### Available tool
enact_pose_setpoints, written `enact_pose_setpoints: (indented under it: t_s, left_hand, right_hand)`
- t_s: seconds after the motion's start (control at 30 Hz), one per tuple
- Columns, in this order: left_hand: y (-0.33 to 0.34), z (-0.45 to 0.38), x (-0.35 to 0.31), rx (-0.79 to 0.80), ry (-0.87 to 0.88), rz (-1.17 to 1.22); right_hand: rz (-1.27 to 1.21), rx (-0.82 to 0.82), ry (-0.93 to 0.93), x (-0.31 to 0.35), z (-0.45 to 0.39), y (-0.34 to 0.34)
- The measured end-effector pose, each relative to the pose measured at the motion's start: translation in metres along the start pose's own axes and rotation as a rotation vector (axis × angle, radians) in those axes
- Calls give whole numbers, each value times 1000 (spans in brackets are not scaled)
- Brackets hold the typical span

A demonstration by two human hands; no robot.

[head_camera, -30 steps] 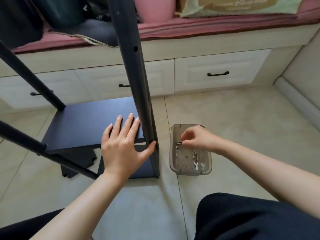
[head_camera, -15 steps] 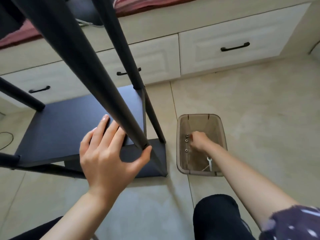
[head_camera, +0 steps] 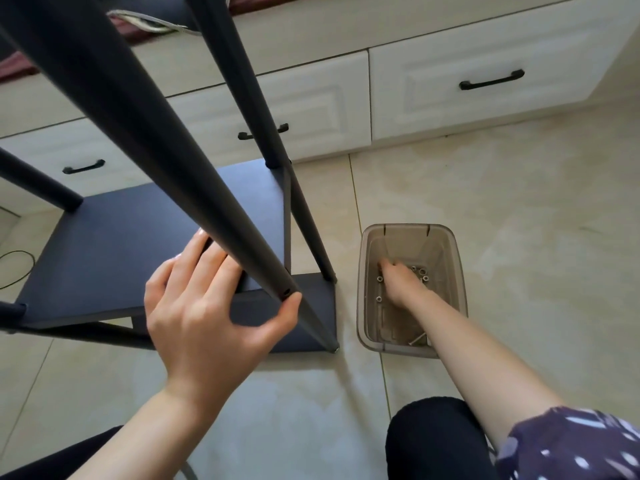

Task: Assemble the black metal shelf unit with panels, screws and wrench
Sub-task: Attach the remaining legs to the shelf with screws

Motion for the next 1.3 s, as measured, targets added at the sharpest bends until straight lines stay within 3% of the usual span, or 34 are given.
enact_pose_setpoints:
  t_s: [0.63, 0.83, 1.2, 1.3]
  left_hand:
    - [0, 1, -1, -35, 6, -26]
    - [1, 0, 0, -48, -2, -15]
    - [-8, 3, -8, 152, -129, -7]
    - [-11, 4, -12, 254, -173, -20]
  right_hand:
    - [-18, 11, 83, -10, 6, 0]
    - [-60, -51, 55, -3, 29, -14]
    - [-249, -95, -103, 71, 117, -123]
    - [-422, -64, -139, 103, 151, -158]
Point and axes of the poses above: each hand's wrist, its own z-axis away from the middle knuckle, its own y-axis out of the palm, x = y × z, the point moved 4 cm from there along -z, towards the middle knuckle, and after that the axes turned 15 degrees about -y, right-handed, at the moved point
